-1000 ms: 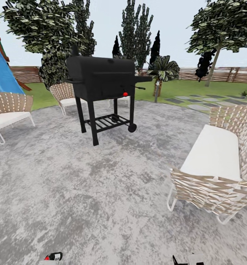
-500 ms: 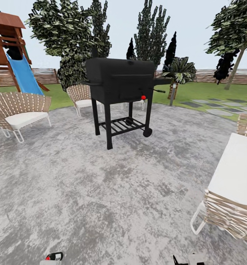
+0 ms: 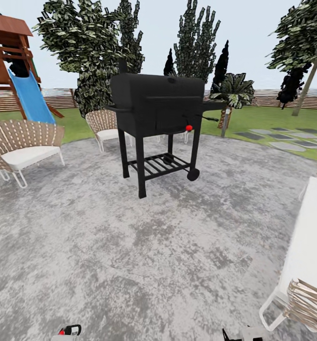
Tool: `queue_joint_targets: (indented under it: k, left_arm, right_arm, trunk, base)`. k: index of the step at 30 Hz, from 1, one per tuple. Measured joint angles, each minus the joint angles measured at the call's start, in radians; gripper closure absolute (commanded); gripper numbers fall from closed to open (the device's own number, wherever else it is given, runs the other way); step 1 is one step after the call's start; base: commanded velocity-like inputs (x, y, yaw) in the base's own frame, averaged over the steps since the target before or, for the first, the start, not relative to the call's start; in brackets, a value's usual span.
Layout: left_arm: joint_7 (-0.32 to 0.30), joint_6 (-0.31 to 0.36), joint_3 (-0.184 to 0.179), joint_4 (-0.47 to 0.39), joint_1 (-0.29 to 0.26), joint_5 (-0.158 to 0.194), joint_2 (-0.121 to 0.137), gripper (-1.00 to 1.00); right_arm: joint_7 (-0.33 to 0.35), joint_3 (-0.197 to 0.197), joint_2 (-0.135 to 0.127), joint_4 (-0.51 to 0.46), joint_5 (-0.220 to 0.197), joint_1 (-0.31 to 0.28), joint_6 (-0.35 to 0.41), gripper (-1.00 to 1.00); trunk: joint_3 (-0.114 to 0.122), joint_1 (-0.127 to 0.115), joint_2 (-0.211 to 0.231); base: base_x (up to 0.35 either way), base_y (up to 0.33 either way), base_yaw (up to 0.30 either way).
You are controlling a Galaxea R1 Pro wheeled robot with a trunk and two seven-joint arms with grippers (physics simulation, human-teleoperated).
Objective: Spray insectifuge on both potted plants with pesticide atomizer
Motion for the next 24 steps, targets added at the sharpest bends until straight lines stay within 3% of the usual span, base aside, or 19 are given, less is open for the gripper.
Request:
queue_joint_targets:
  k: [13, 24]
  left_arm:
    - [0.0, 0.0, 0.0, 0.0, 0.0, 0.0, 0.0, 1.0]
    - [0.0, 0.0, 0.0, 0.0, 0.0, 0.0, -0.002, 1.0]
  right_arm:
    - [-0.001, -0.001, 0.002, -0.001, -0.003, 0.0, 0.001, -1.0]
    - [-0.001, -0.001, 0.001, -0.001, -0.003, 0.0, 0.002, -1.0]
  trunk:
    - [0.0, 0.0, 0.0]
    - [0.009, 0.0, 0.0]
  base:
    - [0.335, 0.051, -0.006]
    - [0.335, 0.097, -0.158]
